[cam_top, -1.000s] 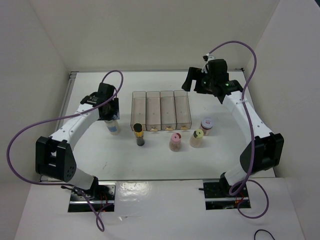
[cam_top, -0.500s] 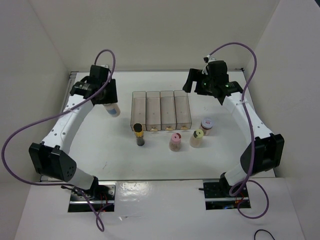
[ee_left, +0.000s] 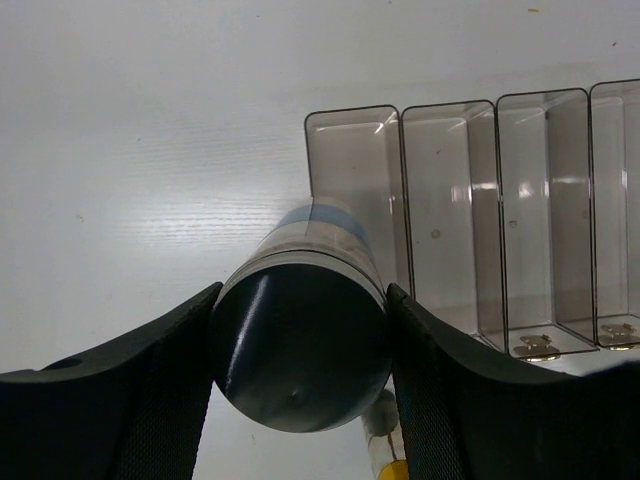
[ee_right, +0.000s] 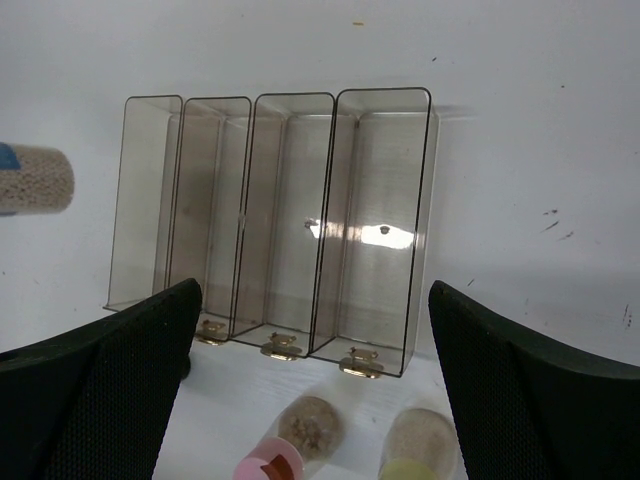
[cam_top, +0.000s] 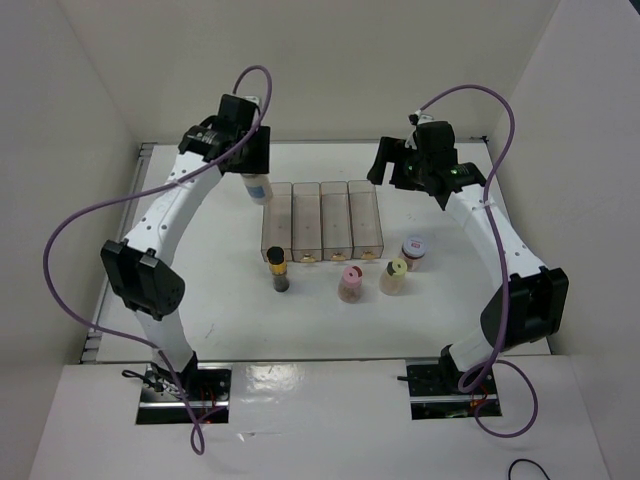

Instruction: Organize the condiment bottles

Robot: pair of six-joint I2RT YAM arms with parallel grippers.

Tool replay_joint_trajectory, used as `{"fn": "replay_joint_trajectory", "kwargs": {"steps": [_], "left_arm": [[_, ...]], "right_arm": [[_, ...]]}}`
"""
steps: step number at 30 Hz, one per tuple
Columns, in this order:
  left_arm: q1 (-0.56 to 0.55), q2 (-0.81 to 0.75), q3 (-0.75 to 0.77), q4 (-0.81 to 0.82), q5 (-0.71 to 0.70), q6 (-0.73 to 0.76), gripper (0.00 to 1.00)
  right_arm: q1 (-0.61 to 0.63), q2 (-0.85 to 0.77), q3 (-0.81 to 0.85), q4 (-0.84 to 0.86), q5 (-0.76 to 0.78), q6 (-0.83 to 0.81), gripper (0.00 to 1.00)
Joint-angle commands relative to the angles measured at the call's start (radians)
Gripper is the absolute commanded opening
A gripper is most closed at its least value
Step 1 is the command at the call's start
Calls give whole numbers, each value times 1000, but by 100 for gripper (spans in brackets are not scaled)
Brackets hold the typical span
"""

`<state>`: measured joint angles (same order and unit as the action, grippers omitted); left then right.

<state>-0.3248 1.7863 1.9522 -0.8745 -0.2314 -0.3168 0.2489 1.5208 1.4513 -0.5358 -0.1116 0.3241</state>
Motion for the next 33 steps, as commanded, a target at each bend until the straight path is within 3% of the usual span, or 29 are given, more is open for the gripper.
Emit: {"fn": "replay_joint_trajectory", "kwargs": {"steps": [1, 15, 33], "left_arm": [[-23, 36, 99, 34, 1, 25, 37], [-42, 212, 211, 25, 1, 35, 37], [-51, 329, 318, 5, 24, 44, 37]], "right_arm": [[-10, -28, -2, 25, 13, -2, 98], [-46, -10, -42, 34, -16, -11, 98], [-65, 36, -42, 43, -25, -11, 98]]}}
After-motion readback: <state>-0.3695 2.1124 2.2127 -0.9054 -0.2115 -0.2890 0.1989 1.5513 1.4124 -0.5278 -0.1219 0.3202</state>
